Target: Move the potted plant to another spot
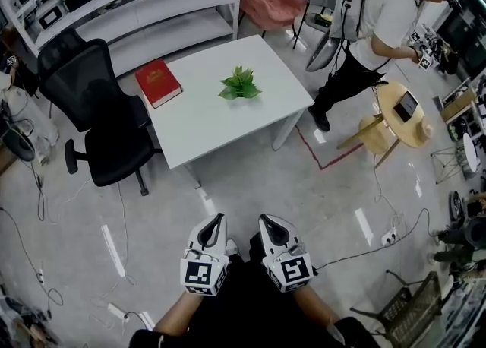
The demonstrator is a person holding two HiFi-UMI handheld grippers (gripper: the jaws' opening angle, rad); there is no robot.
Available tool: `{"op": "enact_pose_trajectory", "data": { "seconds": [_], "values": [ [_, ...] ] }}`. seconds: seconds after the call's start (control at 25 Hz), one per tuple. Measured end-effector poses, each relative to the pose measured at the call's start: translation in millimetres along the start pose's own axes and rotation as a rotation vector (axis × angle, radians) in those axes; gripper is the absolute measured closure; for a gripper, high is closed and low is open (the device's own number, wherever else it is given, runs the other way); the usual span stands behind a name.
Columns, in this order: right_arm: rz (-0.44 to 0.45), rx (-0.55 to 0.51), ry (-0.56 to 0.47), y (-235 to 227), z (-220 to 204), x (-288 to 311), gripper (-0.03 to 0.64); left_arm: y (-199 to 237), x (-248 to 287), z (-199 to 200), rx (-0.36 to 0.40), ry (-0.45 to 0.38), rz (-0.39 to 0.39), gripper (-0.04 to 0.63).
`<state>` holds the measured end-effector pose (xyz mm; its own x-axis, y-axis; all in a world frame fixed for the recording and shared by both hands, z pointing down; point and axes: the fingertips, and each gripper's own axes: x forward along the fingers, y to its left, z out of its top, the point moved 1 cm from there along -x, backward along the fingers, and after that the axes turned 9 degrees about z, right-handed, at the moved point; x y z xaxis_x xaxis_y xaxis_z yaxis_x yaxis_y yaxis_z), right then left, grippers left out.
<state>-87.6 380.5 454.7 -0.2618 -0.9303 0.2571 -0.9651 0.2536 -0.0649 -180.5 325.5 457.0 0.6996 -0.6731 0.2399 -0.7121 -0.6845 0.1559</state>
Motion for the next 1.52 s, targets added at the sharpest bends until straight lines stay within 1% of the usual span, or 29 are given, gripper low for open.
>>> {"op": "enact_pose_trajectory", "data": {
  "seconds": [0.16, 0.36, 0.64, 0.8, 0.96, 1.08, 1.28, 1.52],
  "values": [
    [-0.002, -0.002, 0.014, 4, -3, 9, 0.604, 11, 1, -6, -0.014, 0.013, 0.005, 0.577],
    [-0.027, -0.001, 0.038, -11, -8, 31, 0.604, 23, 17, -7, -0.023, 0.015, 0.017, 0.578],
    [0.008, -0.004, 0.043, -43, -3, 74, 0.604, 45, 66, 1, -0.042, 0.016, 0.054, 0.577],
    [0.043, -0.006, 0.058, -75, 1, 108, 0.604, 53, 109, 10, -0.03, 0.017, 0.063, 0.577],
    [0.07, -0.011, 0.063, -114, 14, 141, 0.604, 62, 157, 17, -0.053, 0.037, 0.105, 0.577],
    [0.101, -0.036, 0.082, -143, 23, 164, 0.604, 67, 193, 33, -0.048, 0.04, 0.122, 0.577],
    [0.137, -0.051, 0.108, -194, 36, 202, 0.604, 69, 249, 54, -0.063, 0.043, 0.162, 0.577],
    [0.222, -0.084, 0.134, -237, 40, 240, 0.604, 66, 295, 68, -0.077, 0.053, 0.22, 0.577]
  ]
}}
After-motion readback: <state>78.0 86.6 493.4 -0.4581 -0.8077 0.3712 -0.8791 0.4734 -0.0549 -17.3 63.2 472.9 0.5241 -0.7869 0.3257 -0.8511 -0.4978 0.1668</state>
